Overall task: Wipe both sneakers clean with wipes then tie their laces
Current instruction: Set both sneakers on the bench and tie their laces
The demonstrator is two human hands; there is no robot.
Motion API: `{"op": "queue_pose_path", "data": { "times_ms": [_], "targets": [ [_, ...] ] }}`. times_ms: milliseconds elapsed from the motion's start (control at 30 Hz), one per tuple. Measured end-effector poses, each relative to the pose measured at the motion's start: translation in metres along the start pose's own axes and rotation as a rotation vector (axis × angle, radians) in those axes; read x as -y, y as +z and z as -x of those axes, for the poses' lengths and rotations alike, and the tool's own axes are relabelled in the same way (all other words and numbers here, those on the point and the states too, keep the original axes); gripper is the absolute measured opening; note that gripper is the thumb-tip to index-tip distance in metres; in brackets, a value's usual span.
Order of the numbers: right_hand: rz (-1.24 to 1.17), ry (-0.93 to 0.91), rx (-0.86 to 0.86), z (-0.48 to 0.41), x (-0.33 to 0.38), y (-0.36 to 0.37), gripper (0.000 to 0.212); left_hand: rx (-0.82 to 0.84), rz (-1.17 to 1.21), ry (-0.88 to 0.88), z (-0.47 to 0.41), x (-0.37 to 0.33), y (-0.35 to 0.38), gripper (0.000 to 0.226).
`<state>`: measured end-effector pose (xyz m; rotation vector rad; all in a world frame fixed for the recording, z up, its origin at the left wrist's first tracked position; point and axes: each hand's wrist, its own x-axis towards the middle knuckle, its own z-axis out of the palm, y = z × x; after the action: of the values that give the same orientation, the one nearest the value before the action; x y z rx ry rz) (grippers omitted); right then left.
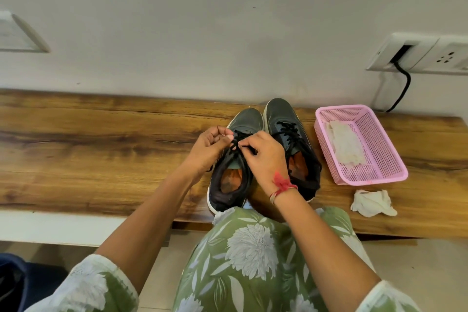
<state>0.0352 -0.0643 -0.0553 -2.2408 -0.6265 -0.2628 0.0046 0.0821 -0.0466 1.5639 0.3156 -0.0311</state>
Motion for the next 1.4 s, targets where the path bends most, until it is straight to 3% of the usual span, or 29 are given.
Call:
{"op": "queue_pose_path", "data": {
  "times_ms": [200, 400, 567, 667, 767, 1133, 1200, 1300, 1400],
  "targets": [
    [-0.164, 0.094, -0.179, 0.000, 0.001, 0.013, 0.015, 0.082, -0.116, -0.011, 0.005, -0.008, -0.001, 0.027],
    [-0.255, 0.154, -0.217, 0.001, -0.002, 0.018, 0.012, 0.154, -0.277, 0.145, -0.009, -0.004, -0.015, 0.032],
    [-0.270, 0.271, -0.163, 0.000, -0.004, 0.019, 0.012, 0.032, -0.821, 0.284, -0.012, 0.003, -0.018, 0.010],
    [-0.306, 0.379, -0.212, 0.002, -0.002, 0.013, 0.014, -0.028, -1.118, 0.357, -0.011, 0.005, -0.022, 0.019],
    [-0.330, 0.499, -0.264, 0.012, -0.003, 0.004, 0.013, -0.142, -1.243, 0.352, -0.008, 0.011, -0.033, 0.023],
    [-0.210, 0.640, -0.205, 0.017, -0.002, -0.009, 0.011, -0.255, -1.233, 0.210, 0.008, 0.010, -0.023, 0.019],
    [-0.230, 0.598, -0.178, 0.021, 0.004, -0.013, 0.012, -0.247, -1.096, 0.130, 0.013, 0.009, -0.017, 0.019],
    [-0.228, 0.516, -0.174, 0.028, 0.007, -0.032, 0.018, -0.274, -0.709, 0.034, 0.030, 0.008, -0.010, 0.025],
    [-0.055, 0.476, -0.201, 0.043, -0.007, -0.062, 0.025, -0.257, -0.643, 0.071, 0.059, 0.013, -0.001, 0.044]
  ]
}}
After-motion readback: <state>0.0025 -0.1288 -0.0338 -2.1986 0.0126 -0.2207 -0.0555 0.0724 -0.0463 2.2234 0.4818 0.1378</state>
